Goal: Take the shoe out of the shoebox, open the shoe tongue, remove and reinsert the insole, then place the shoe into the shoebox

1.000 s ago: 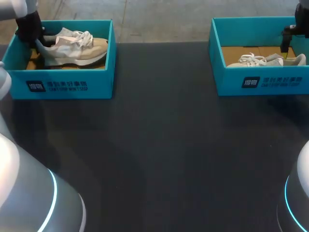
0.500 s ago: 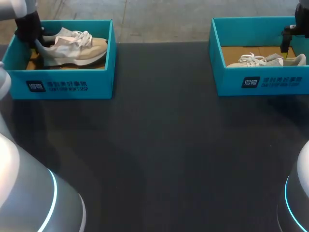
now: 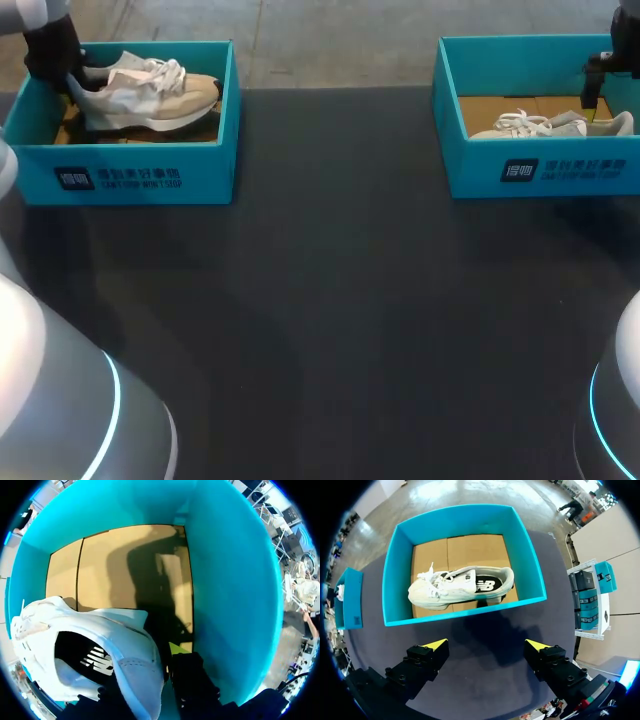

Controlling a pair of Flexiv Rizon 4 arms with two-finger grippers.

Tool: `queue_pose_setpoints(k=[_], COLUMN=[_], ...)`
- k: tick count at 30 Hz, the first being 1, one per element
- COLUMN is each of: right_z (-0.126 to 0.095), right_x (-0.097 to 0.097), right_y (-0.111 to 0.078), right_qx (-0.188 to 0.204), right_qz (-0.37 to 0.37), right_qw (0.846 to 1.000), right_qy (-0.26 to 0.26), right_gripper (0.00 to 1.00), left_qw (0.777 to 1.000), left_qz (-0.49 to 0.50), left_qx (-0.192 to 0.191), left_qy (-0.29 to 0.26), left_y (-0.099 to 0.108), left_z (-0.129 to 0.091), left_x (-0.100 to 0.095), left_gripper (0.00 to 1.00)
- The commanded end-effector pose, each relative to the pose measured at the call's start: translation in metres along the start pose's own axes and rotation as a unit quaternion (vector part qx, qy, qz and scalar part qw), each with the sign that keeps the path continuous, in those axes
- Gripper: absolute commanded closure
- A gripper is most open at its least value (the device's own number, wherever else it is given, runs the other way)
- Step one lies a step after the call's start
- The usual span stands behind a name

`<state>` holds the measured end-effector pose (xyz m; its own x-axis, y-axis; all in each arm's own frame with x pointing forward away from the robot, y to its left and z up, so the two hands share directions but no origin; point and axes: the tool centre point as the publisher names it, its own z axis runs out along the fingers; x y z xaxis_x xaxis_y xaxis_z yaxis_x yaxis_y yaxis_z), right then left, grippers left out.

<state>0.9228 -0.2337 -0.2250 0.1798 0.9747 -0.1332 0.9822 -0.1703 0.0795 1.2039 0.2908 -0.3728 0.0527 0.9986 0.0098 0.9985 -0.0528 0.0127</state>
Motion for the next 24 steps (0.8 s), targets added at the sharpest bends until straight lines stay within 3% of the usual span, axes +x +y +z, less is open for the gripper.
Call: queue_pose_setpoints(k=[1, 12, 24], right_z=[0.000, 0.000, 0.000], right_x=[0.000, 0.000, 0.000], right_y=[-0.001, -0.001, -0.001], right_qx=[0.000, 0.000, 0.000], right_qz=[0.000, 0.000, 0.000], right_qw=[1.000, 1.000, 1.000], right_qy=[0.000, 0.000, 0.000], right_gripper=[0.00, 0.00, 0.00], left_qw=[1.000, 1.000, 0.999], left_qz=[0.004, 0.010, -0.013], left_qx=[-0.002, -0.023, -0.044], left_qy=[-0.001, 0.008, 0.014], left_y=[-0.002, -0.017, -0.048], left_z=[-0.017, -0.057, -0.113], left_x=[0.000, -0.006, -0.010], left_gripper=[1.00, 1.00, 1.00])
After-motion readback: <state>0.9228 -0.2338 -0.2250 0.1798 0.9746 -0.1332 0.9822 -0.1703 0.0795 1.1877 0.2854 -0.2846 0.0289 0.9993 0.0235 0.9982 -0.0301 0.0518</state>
